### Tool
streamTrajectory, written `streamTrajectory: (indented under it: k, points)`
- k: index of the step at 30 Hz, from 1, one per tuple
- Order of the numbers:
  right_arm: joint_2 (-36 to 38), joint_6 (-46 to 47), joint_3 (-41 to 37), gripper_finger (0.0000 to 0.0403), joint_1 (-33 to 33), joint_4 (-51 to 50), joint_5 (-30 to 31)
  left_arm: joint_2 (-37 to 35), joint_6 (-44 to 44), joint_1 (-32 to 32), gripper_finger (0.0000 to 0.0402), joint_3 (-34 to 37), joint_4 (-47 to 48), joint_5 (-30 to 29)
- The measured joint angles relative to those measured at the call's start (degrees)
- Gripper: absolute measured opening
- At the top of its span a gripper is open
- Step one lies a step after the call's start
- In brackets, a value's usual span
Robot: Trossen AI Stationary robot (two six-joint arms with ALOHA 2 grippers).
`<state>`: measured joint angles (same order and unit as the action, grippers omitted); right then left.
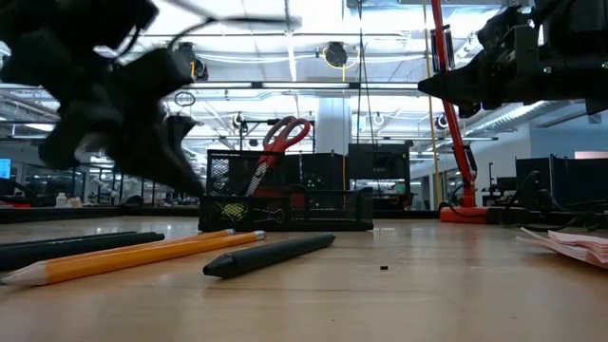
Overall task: Pick and place office supplies into organizer
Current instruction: Adjust the desk organizer
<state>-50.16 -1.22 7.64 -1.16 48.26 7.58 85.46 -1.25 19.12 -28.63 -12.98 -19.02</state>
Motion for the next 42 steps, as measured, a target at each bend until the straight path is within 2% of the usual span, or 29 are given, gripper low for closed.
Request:
streamTrajectory:
  k: [3, 7, 11, 21, 24, 31, 35, 39, 42]
  points:
    - [0.0, -0.01, 0.0, 0.0, -0.01, -0.12, 0.08, 3.2, -0.4, -0.35, 0.0002, -0.24, -2.4, -0.59]
    - [-0.02, 0.08, 0.0, 0.0, -0.01, -0.22, 0.08, 8.06, -0.42, -1.59, 0.0002, -0.15, -4.47, -4.24]
    - [-0.02, 0.08, 0.0, 0.0, -0.01, -0.34, 0.1, 9.8, -0.69, -2.93, 0.0001, -0.19, -4.91, -6.74]
    - [-0.01, -0.07, 0.0, 0.0, -0.01, -0.47, 0.1, 8.93, 1.02, -6.4, 0.0004, -0.19, -3.01, -7.99]
    - [-0.02, -0.05, 0.0, 0.0, -0.01, -0.51, 0.1, 8.93, 1.52, -6.71, 0.0002, -0.18, -3.26, -6.54]
    - [0.0, -0.06, 0.0, 0.0, -0.01, -0.52, 0.1, 7.88, 5.41, -2.68, 0.0002, -1.79, -5.01, -2.65]
    - [0.01, 0.08, 0.0, 0.0, -0.01, -0.48, 0.1, 4.13, 7.96, 0.29, 0.0005, -2.05, -5.0, -2.57]
    - [-0.07, 0.32, 0.0, 0.0, -0.01, -0.56, -0.04, -2.37, 9.08, 2.4, 0.0003, -2.03, -0.39, -10.62]
    - [-0.12, 0.54, 0.0, 0.0, -0.01, -0.67, -0.08, -7.11, 8.14, 3.08, 0.0005, -2.02, 5.7, -21.5]
